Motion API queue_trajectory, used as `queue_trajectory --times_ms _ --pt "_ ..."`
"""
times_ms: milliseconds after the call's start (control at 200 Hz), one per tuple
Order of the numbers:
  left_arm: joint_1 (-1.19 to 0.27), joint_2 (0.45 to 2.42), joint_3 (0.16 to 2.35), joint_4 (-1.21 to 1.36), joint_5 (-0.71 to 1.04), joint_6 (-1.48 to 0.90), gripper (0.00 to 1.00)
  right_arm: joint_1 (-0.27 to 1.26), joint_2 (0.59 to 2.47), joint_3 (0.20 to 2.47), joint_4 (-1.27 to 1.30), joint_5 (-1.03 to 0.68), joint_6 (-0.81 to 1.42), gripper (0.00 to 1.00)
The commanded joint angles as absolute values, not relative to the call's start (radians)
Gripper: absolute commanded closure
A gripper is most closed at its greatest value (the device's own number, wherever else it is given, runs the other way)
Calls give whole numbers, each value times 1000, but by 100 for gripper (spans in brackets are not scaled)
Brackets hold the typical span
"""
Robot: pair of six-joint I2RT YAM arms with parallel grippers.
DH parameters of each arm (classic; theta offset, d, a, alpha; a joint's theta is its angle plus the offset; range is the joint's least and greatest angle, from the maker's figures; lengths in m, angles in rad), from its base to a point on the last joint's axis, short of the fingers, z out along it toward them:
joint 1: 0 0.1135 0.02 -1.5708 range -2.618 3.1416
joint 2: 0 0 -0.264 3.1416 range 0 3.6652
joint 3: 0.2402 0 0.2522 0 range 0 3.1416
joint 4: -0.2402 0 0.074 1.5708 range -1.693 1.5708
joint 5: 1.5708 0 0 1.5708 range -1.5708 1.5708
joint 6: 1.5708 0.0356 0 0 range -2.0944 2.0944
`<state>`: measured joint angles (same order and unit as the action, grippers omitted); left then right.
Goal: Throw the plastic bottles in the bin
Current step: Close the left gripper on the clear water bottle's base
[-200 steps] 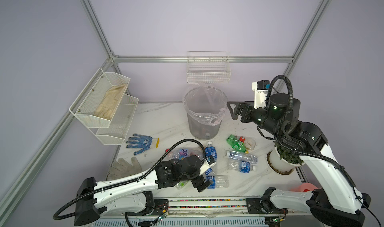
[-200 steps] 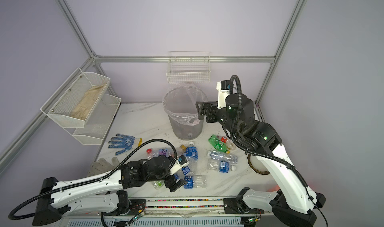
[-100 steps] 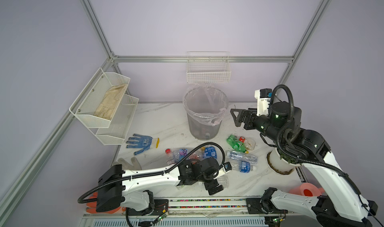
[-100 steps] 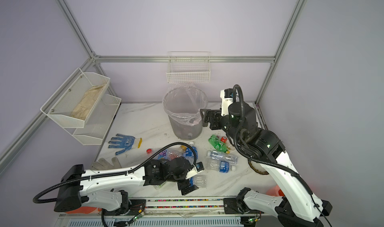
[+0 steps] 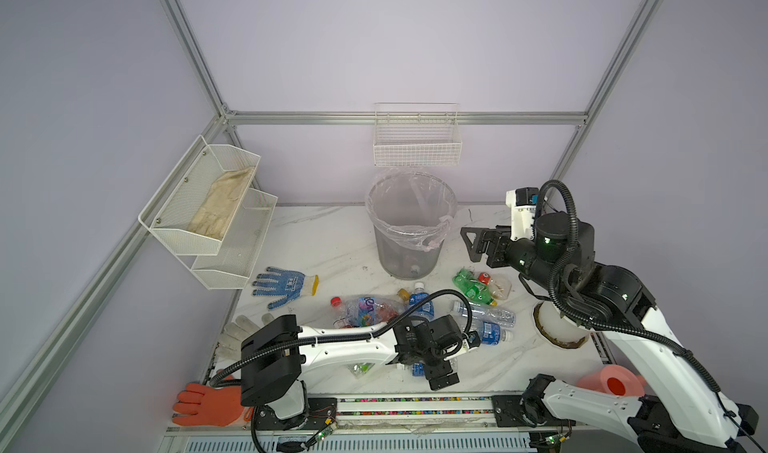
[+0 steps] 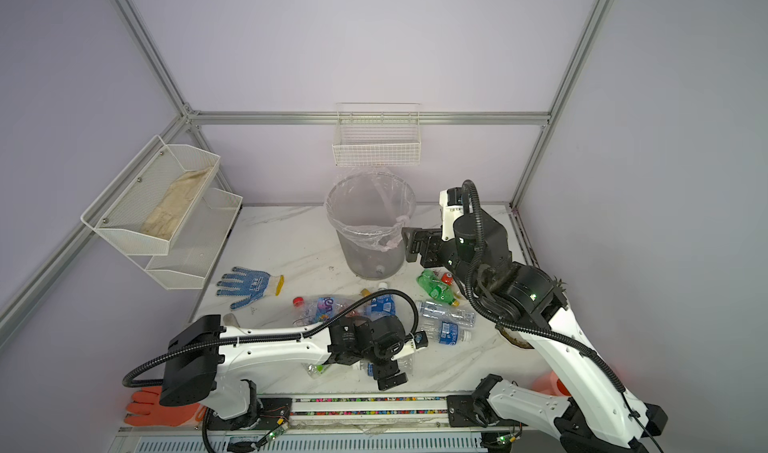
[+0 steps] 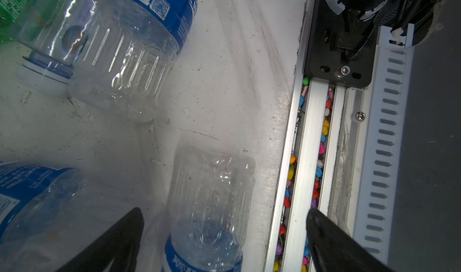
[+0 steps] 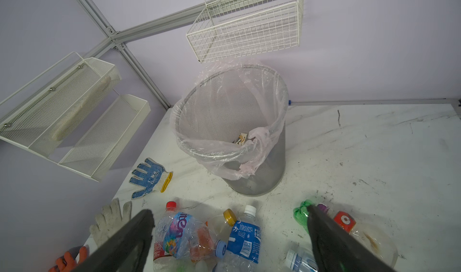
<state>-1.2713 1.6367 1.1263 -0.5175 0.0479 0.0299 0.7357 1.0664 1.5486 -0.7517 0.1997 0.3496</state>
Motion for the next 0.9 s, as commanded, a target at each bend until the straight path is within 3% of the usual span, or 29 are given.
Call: queue_trajectory --times_ms 0,535,895 --pt "-1275 1662 1240 -536 69 64 0 738 1044 1533 -743 217 353 3" --pt "-1275 1818 1310 -605 109 86 7 737 1021 1485 -741 229 352 2" --pt "-1275 1883 1322 -625 93 91 19 738 1009 1471 -742 235 355 3"
